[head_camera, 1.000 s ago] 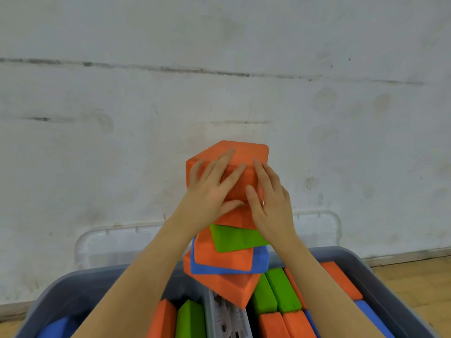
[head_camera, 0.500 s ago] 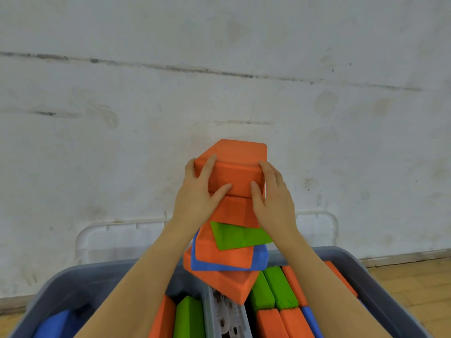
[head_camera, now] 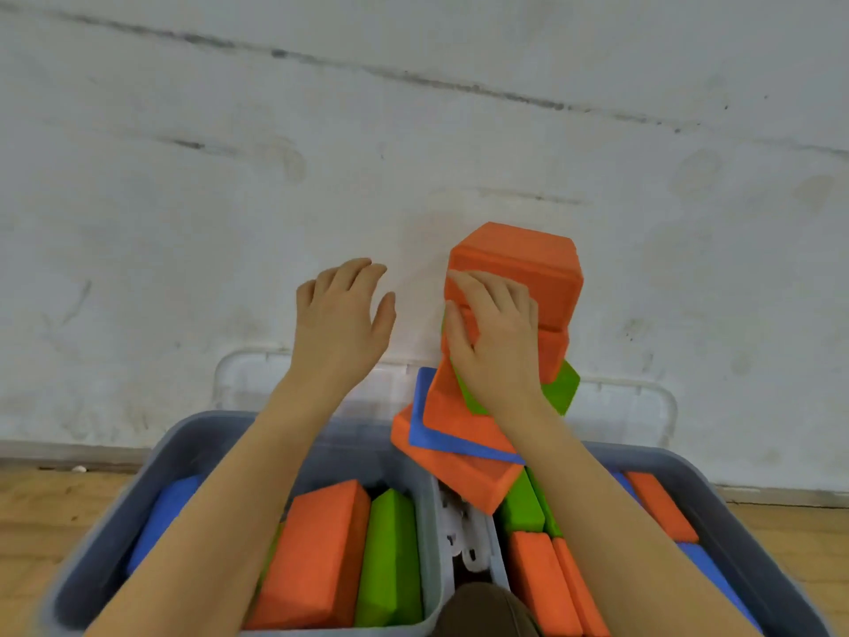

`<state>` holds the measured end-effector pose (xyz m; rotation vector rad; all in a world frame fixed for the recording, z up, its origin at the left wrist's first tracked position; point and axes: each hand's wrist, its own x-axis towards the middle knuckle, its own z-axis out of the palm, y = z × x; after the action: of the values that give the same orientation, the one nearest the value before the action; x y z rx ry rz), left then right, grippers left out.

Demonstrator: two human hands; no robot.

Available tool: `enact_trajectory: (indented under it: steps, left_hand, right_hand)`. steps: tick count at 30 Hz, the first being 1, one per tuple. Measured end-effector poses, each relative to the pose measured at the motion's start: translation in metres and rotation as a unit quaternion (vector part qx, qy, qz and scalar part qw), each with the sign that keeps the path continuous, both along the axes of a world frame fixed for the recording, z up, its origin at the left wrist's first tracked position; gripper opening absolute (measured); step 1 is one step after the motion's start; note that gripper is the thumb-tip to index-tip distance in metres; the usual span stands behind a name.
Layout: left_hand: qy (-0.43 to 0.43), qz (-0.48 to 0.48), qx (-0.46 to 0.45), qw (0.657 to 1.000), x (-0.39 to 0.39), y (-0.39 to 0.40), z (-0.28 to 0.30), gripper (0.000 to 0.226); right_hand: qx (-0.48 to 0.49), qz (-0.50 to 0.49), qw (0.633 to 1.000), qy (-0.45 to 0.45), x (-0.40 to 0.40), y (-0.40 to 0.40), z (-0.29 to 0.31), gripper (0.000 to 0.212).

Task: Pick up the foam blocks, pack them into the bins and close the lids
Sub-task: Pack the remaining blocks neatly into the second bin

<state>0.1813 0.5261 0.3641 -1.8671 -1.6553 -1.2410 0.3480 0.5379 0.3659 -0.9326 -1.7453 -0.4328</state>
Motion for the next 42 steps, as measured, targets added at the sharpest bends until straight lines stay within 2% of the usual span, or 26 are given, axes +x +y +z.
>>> enact_trajectory:
  steps: [6,13,17,21,23,27,30,32,35,37,39,42]
  left_hand:
    - [-0.018,0.053,-0.086,0.995,-0.064,-0.023,-0.07,0.038]
    - [-0.041,0.114,-0.243,0.962,-0.109,-0.028,-0.183,0.04]
    - [-0.034,0.124,-0.343,0.93,-0.117,-0.018,-0.251,0.037]
    - [0.067,0.109,-0.417,0.9,-0.112,-0.01,-0.309,0.045]
    - [0.101,0.103,-0.437,0.888,-0.114,-0.008,-0.322,0.047]
    - [0.13,0.05,-0.477,0.868,-0.125,-0.004,-0.336,0.054]
    - [0.073,0.04,-0.504,0.859,-0.131,0.001,-0.349,0.07]
    - [0.032,0.027,-0.525,0.85,-0.135,0.006,-0.363,0.075]
    - [-0.051,-0.037,-0.571,0.819,-0.136,0.013,-0.367,0.052]
    - [-0.078,-0.068,-0.575,0.811,-0.14,0.015,-0.366,0.052]
    - [-0.033,-0.076,-0.57,0.817,-0.142,0.013,-0.365,0.057]
    - [0.01,-0.077,-0.584,0.808,-0.14,0.012,-0.366,0.065]
  right_hand:
    - [-0.12,0.096,0.986,-0.058,-0.061,0.007,-0.07,0.034]
    - [-0.292,0.155,0.935,-0.13,-0.1,0.037,-0.194,0.039]
    - [-0.409,0.123,0.873,-0.233,-0.106,0.053,-0.273,0.037]
    - [-0.49,0.075,0.8,-0.337,-0.096,0.058,-0.33,0.048]
    - [-0.508,0.062,0.784,-0.351,-0.093,0.055,-0.344,0.052]
    - [-0.541,0.059,0.787,-0.291,-0.109,0.053,-0.358,0.056]
    - [-0.503,0.105,0.839,-0.181,-0.124,0.052,-0.368,0.05]
    - [-0.47,0.163,0.86,-0.111,-0.137,0.052,-0.37,0.048]
    - [-0.466,0.212,0.856,-0.072,-0.151,0.059,-0.377,0.053]
    - [-0.469,0.15,0.864,-0.101,-0.151,0.067,-0.382,0.064]
    - [-0.513,0.093,0.842,-0.143,-0.146,0.071,-0.386,0.07]
    - [-0.555,0.122,0.812,-0.129,-0.15,0.073,-0.386,0.069]
